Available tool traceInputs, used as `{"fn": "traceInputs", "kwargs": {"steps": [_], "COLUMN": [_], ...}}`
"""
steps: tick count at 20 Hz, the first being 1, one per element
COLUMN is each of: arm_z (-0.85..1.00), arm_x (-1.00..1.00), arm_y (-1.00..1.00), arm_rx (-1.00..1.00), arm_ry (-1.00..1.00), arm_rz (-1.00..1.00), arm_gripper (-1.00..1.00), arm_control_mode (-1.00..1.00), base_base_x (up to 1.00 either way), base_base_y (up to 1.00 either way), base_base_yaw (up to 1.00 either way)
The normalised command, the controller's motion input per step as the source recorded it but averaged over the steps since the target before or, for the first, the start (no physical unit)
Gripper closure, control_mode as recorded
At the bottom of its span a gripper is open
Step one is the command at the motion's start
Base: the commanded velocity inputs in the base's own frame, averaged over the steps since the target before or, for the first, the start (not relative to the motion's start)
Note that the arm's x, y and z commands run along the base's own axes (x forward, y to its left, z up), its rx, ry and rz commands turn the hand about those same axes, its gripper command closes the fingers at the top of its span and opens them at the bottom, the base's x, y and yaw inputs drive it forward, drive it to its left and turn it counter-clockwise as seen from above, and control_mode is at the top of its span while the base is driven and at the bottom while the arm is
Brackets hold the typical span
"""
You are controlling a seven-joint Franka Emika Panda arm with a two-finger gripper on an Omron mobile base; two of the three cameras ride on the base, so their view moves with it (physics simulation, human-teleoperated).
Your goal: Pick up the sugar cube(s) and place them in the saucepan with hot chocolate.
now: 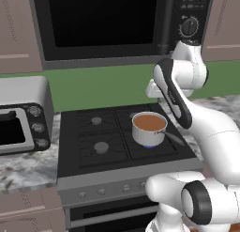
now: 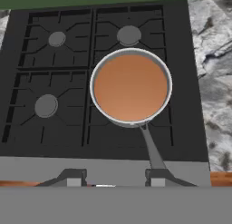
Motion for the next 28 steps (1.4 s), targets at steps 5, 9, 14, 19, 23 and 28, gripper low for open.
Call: {"fn": "traceInputs", "kwargs": {"steps": [5,9,14,19,23,28], "arm_z": [-0.15,-0.24,0.0,-0.08,-0.56,-0.18], "arm_x": [-0.01,-0.02,0.06,0.01,-0.12,-0.09], "arm_y": [-0.04,-0.71,-1.0,-1.0,-0.57,0.03], "arm_rx": [0.0,0.0,0.02,0.05,-0.03,-0.01], "arm_ry": [0.13,0.17,0.01,0.01,0.15,0.07], "arm_rz": [-0.01,-0.09,0.01,0.05,-0.03,-0.02], "arm_gripper": [-1.0,-1.0,-1.0,-1.0,-1.0,-1.0], "arm_control_mode": [-1.0,-1.0,-1.0,-1.0,-1.0,-1.0], "base_base_x": [0.0,0.0,0.0,0.0,0.0,0.0], "base_base_y": [0.0,0.0,0.0,0.0,0.0,0.0], "base_base_yaw": [0.0,0.0,0.0,0.0,0.0,0.0]}}
